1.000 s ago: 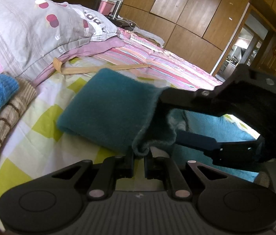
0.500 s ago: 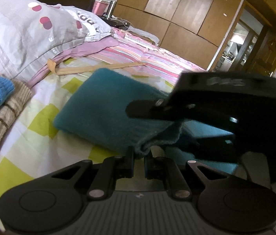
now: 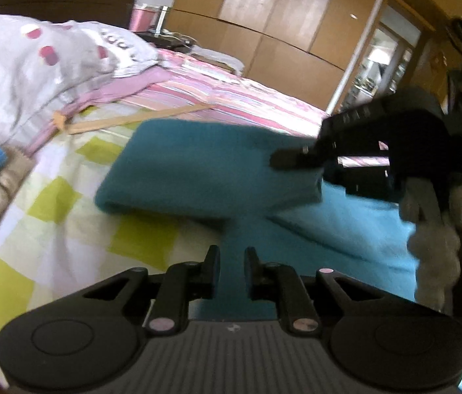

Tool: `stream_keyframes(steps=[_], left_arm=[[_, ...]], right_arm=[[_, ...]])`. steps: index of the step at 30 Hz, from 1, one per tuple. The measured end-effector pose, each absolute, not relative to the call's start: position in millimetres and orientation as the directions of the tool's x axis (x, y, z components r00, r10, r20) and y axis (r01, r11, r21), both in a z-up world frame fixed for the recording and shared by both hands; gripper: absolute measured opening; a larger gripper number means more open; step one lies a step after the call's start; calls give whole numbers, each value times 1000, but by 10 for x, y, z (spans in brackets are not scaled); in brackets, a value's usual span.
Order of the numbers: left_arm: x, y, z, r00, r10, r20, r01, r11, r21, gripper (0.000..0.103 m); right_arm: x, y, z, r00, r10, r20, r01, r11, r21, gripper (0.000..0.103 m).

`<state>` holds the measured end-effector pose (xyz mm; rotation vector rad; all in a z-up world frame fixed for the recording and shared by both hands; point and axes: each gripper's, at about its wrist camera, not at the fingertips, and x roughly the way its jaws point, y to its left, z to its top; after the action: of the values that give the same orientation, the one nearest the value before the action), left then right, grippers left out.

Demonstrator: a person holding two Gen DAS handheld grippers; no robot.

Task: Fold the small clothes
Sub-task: 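Carry the sleeve across the sweater body with the left tool and release, then grasp the sweater side edge with the right tool and fold it inward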

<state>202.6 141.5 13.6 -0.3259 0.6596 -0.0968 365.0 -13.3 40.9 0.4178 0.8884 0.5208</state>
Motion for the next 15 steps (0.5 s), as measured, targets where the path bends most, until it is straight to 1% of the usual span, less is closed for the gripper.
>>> stream_keyframes(steps=[7,15], left_arm=[[2080,1128,114,759,-222,-612,36,953,-301,21],[2143,948,67,751,-221,-623,67,963,-262,21]], right_arm=[[3778,-425,544,575,509,-641,-229,852,472,7],[3856,-716,705,618,430,-658,-208,897,391,7]])
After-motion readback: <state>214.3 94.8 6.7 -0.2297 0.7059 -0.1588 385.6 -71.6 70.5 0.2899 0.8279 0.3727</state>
